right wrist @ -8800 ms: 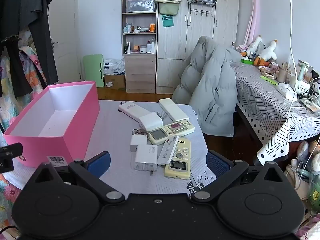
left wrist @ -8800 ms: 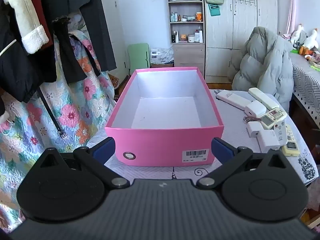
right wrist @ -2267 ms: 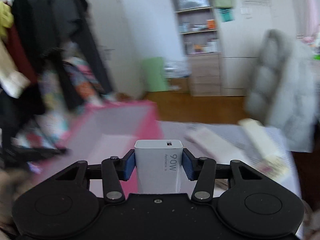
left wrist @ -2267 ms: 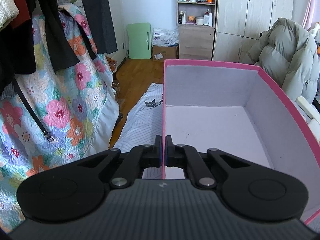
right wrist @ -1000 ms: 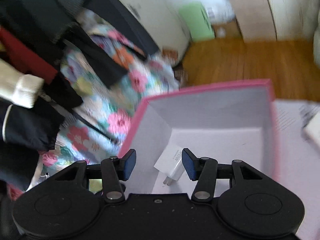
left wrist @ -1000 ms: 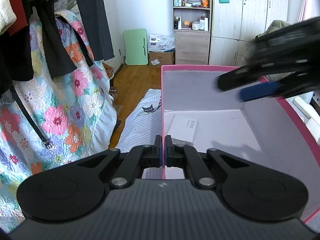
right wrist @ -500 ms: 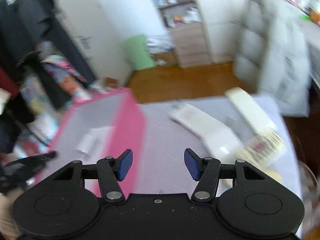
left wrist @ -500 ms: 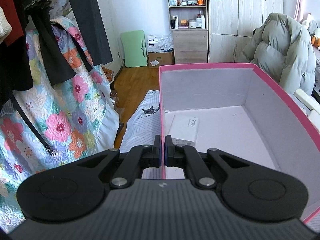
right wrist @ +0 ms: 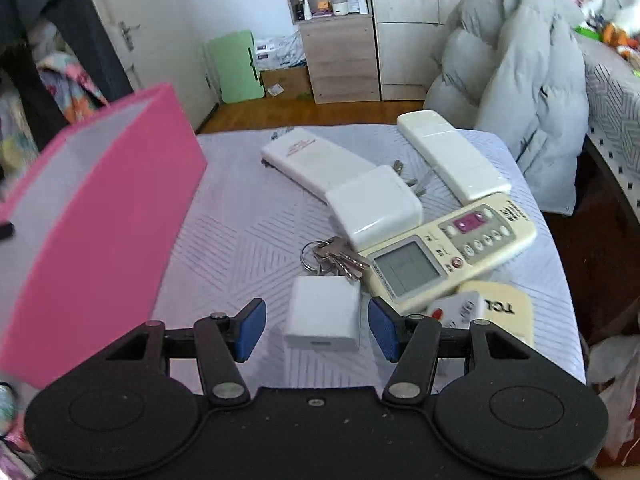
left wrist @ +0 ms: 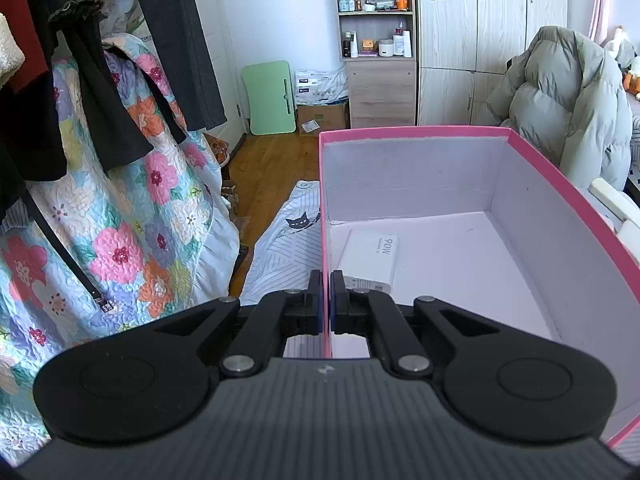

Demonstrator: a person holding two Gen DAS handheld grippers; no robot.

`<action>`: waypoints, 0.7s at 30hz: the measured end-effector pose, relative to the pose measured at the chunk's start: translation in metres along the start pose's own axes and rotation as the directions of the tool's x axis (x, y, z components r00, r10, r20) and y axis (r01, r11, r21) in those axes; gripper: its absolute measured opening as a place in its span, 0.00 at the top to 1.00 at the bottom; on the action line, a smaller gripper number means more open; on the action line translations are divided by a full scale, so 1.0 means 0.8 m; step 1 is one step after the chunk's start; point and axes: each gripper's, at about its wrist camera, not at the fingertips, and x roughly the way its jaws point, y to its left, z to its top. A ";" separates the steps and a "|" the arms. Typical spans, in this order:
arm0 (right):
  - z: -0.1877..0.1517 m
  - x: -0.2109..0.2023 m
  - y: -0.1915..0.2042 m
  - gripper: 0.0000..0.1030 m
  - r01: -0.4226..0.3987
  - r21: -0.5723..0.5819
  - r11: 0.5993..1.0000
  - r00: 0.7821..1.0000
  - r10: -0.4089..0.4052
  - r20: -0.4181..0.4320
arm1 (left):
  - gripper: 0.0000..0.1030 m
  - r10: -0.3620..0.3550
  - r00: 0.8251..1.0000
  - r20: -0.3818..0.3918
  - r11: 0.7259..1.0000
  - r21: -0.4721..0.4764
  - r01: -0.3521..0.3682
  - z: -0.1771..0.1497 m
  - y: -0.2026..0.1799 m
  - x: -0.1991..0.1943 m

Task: Organize rigid objects
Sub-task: 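Move the right gripper back to the small white charger, then grasp the small white charger with the right gripper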

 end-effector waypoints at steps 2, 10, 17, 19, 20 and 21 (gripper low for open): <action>-0.004 0.010 0.007 0.51 0.038 -0.031 0.999 0.999 -0.038 0.002 | 0.98 -0.001 1.000 0.000 1.000 -0.001 0.001 0.000 0.000 0.000; -0.011 -0.016 0.019 0.53 -0.032 -0.004 0.999 0.999 0.032 0.024 | 0.98 -0.014 1.000 0.009 1.000 -0.023 0.014 -0.002 0.005 -0.001; 0.009 -0.061 0.032 0.53 -0.209 0.077 0.975 0.974 0.201 0.104 | 0.98 -0.013 1.000 0.010 1.000 -0.016 0.013 -0.001 0.005 -0.001; 0.026 -0.081 0.047 0.53 -0.307 0.064 0.950 0.944 0.295 0.148 | 0.98 -0.012 1.000 0.010 1.000 -0.014 0.012 0.000 0.005 -0.001; 0.035 -0.089 0.056 0.53 -0.352 0.050 0.935 0.927 0.341 0.159 | 0.98 -0.011 1.000 0.010 1.000 -0.015 0.011 0.000 0.005 -0.001; 0.043 -0.094 0.066 0.53 -0.399 0.037 0.916 0.907 0.388 0.164 | 0.98 -0.010 1.000 0.010 1.000 -0.014 0.010 0.000 0.005 -0.001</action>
